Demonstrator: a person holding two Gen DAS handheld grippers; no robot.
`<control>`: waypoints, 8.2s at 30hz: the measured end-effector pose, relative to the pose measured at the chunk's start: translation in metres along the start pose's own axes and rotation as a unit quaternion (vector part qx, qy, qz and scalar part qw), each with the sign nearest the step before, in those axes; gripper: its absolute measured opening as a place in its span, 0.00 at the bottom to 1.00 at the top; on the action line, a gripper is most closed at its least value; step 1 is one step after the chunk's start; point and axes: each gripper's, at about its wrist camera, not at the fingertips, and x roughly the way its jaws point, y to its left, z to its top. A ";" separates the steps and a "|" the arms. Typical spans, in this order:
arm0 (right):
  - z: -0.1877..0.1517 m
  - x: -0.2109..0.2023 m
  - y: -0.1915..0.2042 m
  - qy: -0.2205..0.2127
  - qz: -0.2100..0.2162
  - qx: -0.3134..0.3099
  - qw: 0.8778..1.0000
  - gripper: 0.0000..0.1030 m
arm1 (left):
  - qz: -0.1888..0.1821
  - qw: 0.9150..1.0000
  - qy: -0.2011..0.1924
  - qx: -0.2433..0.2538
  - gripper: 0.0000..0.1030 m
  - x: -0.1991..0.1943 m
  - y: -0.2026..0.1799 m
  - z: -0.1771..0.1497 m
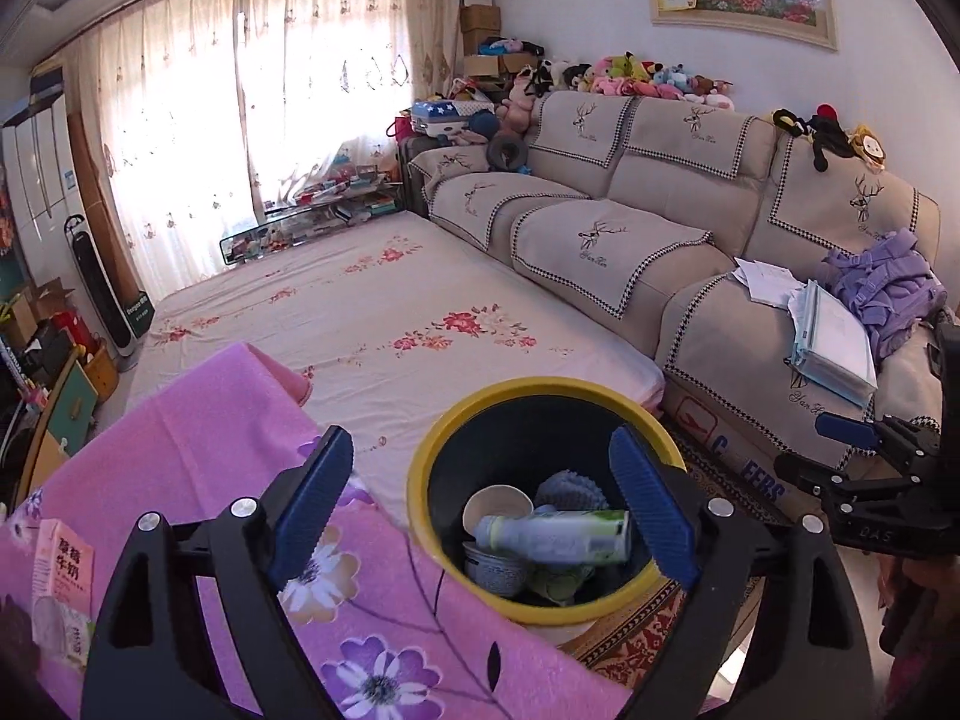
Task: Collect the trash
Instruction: 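Grasp the milk bottle with the left tool, carry it over the bin, open, then reach the right tool to the red snack bag and grasp it, then carry the snack bag over the bin and open the right tool, then reach the left tool to the white toothpaste tube and grasp it, then carry the toothpaste tube over the bin and open the left tool, then reach the right tool to the glass jar with green band, then grasp the glass jar with the right tool, carry it over the bin, open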
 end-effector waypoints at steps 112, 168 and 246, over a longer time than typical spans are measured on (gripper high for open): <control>0.018 0.041 0.150 0.069 0.049 -0.161 0.983 0.73 | 0.077 0.980 0.133 -0.123 0.89 -0.128 0.219 -0.228; -0.005 -0.001 0.008 0.031 0.049 -0.011 0.998 0.73 | -0.046 0.992 0.114 -0.021 0.24 0.002 0.031 -0.056; -0.017 0.052 0.458 0.090 0.263 -0.287 0.917 0.51 | 0.182 0.933 0.024 -0.308 0.85 -0.267 0.217 -0.298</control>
